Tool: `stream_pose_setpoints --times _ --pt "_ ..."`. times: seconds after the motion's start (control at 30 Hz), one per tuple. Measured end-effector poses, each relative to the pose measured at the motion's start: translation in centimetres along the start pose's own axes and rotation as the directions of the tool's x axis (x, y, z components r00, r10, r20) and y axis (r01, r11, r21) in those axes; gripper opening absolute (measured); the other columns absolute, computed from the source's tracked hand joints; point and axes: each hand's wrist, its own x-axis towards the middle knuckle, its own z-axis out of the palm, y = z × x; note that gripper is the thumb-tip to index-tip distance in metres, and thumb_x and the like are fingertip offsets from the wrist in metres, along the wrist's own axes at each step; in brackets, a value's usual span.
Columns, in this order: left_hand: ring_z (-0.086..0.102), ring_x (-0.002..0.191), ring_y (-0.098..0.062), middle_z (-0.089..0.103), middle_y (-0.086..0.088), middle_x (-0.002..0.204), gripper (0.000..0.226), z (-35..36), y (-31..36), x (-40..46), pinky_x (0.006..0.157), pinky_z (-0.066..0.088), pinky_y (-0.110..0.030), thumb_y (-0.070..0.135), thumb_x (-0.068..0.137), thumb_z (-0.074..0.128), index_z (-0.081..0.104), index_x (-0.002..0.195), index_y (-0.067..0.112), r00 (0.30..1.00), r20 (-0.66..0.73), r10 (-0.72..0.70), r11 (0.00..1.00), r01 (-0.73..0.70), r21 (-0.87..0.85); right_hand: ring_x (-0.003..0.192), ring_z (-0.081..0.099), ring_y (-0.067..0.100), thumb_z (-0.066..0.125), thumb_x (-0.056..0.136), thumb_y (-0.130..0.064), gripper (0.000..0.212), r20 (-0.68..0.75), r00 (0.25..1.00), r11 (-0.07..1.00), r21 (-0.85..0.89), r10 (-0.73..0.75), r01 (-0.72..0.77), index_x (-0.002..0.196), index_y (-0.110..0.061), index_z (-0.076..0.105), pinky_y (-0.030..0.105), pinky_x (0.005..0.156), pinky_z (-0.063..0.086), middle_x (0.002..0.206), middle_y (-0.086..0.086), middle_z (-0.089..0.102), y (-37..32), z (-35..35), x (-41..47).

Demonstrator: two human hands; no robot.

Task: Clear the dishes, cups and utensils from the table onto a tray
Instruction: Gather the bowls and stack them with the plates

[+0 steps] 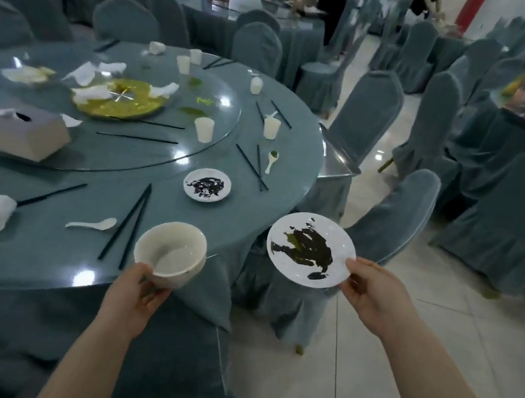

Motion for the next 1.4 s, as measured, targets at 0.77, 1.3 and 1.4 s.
stream_pose_setpoints --times 0.77,1.3,1.4 --pt "0.056 0.105 -0.027 0.056 -0.013 0.115 0.021 11.6 -5.3 10.6 0.070 0.054 -0.035 0.009 0.088 0.051 0.055 0.109 0.006 0.842 -0.539 -0.032 0.872 -0.240 -0.427 0.079 0.063 0.025 0.056 0.088 0.009 0.014 0.273 0.869 0.851 -0.456 0.413 -0.261 0.093 -0.005 0.057 0.026 0.047 0.055 0.092 0.016 0.065 -3.8 10.9 29.9" --pt "0.058 0.078 -0.022 0.059 -0.012 0.086 0.010 8.6 0.4 22.0 0.061 0.050 -0.033 0.002 0.090 0.047 0.056 0.086 0.006 0.752 -0.648 -0.124 0.899 -0.191 -0.394 0.078 0.063 0.021 0.061 0.088 0.004 0.016 0.306 0.903 0.784 -0.619 0.300 -0.050 0.103 0.001 0.056 0.024 0.060 0.058 0.094 0.015 0.064 2.8 27.6 39.2" --pt "0.058 0.082 -0.023 0.058 -0.013 0.091 0.012 7.9 0.8 23.0 0.063 0.050 -0.035 0.001 0.090 0.045 0.056 0.088 0.006 0.735 -0.664 -0.134 0.920 -0.158 -0.360 0.084 0.063 0.022 0.059 0.090 -0.002 0.017 0.325 0.894 0.760 -0.649 0.308 -0.026 0.106 -0.006 0.059 0.031 0.075 0.055 0.095 0.014 0.066 4.0 28.7 39.5"
